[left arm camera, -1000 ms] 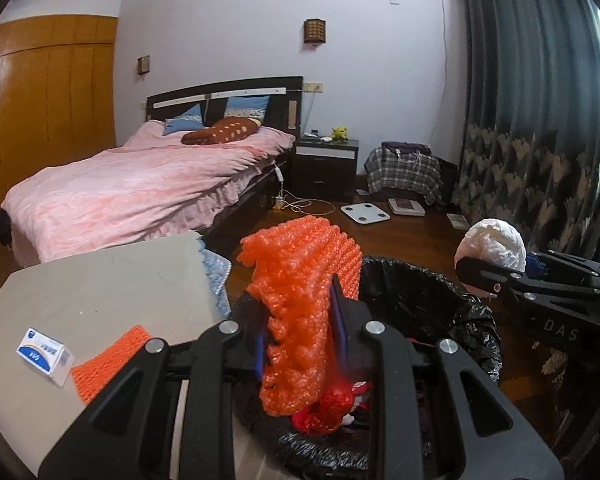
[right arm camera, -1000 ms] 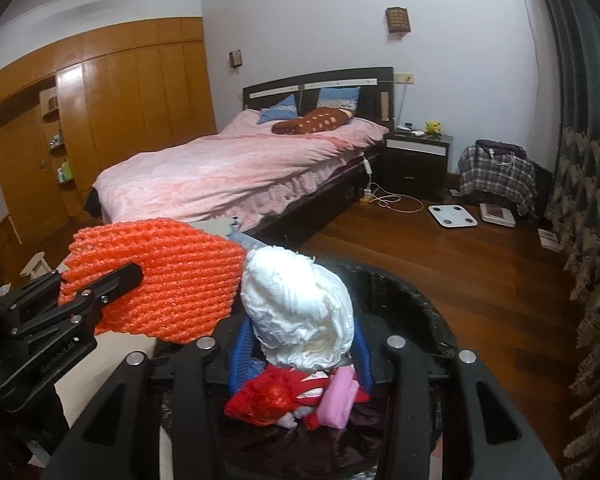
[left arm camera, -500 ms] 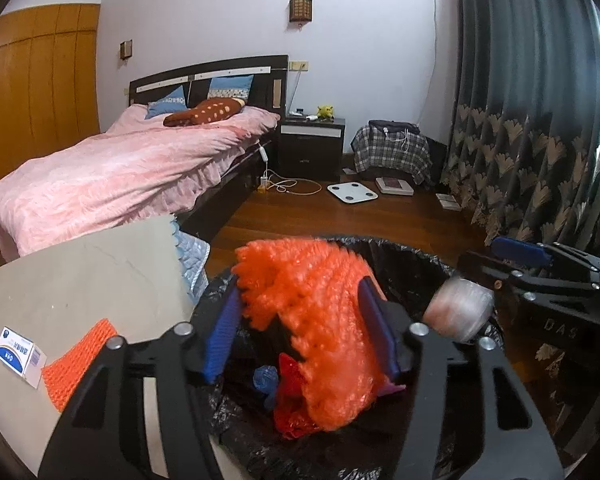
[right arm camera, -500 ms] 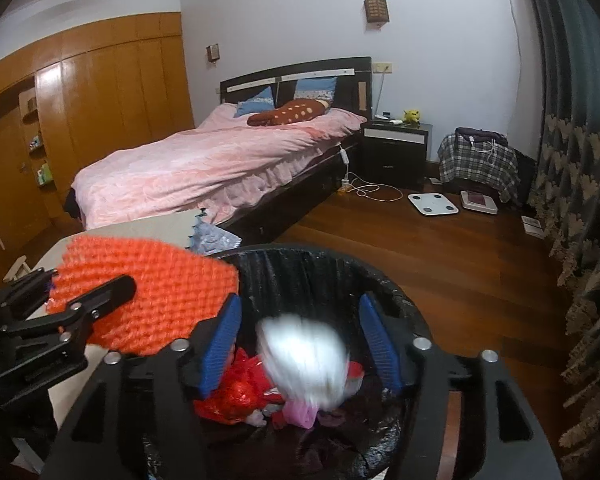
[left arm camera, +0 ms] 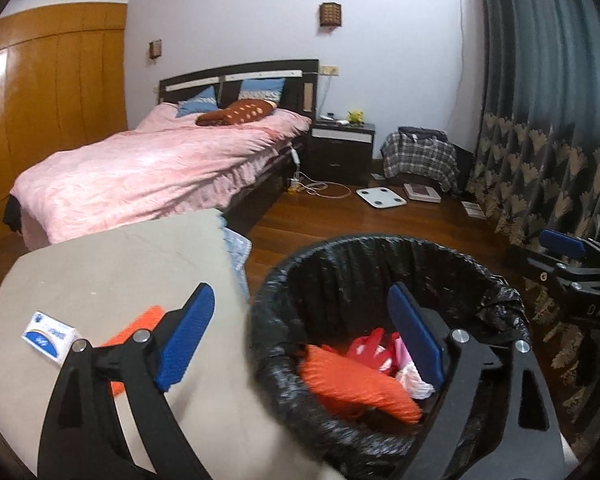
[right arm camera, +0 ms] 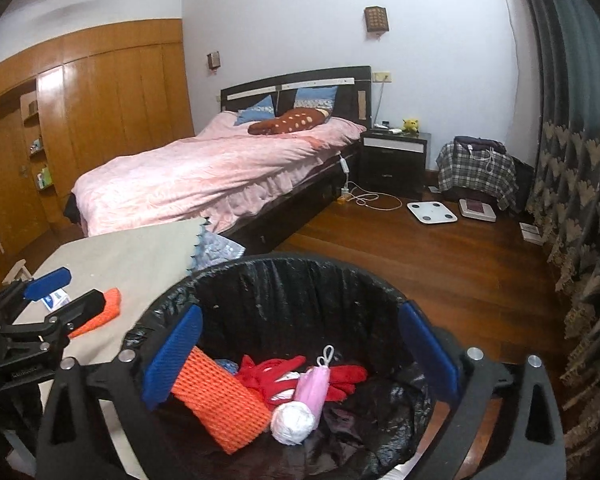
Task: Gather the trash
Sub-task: 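Move both tools back to the table and grasp the second orange net with the right tool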
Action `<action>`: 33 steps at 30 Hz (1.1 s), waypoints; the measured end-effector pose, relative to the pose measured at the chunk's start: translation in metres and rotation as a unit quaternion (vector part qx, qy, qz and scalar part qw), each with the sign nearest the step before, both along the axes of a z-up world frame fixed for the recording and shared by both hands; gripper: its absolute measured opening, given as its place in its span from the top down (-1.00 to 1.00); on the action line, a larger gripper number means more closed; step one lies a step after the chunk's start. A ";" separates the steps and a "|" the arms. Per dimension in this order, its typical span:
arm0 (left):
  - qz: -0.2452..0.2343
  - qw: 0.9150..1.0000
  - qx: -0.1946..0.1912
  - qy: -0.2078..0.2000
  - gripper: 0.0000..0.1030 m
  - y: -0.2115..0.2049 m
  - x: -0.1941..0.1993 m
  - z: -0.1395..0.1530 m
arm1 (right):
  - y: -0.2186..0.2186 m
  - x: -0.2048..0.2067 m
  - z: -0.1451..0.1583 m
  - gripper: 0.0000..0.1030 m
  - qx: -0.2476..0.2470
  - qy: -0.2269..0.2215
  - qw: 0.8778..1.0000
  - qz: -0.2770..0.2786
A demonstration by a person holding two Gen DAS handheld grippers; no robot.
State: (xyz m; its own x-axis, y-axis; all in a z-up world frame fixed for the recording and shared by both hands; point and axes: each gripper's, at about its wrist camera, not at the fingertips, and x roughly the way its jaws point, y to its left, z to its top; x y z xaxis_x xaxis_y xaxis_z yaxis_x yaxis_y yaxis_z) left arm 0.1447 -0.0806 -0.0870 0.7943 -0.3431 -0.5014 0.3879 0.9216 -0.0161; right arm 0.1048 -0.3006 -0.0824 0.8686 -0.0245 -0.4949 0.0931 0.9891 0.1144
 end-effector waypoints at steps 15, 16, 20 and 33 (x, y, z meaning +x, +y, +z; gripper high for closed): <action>0.116 0.993 0.000 -0.009 -0.78 0.105 -0.009 0.014 | 0.080 0.013 0.016 -0.88 -0.004 -0.004 0.997 0.078; 0.124 0.992 0.001 -0.009 -0.78 0.114 -0.009 0.014 | 0.087 0.015 0.016 -0.88 -0.004 -0.004 0.996 0.086; 0.154 0.988 0.004 -0.008 -0.79 0.143 -0.009 0.013 | 0.114 0.023 0.017 -0.88 -0.004 -0.004 0.994 0.110; 0.241 0.970 0.026 -0.007 -0.78 0.228 -0.006 0.008 | 0.202 0.063 0.003 -0.88 0.007 0.013 0.982 0.187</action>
State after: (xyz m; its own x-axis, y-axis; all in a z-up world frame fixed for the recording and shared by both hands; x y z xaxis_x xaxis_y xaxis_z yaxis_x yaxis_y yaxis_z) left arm 0.1387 0.1472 -0.0795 0.8629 0.0965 -0.4960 -0.0893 0.9953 0.0383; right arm 0.1673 -0.0982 -0.0798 0.8032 0.3003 -0.5144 -0.2732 0.9531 0.1300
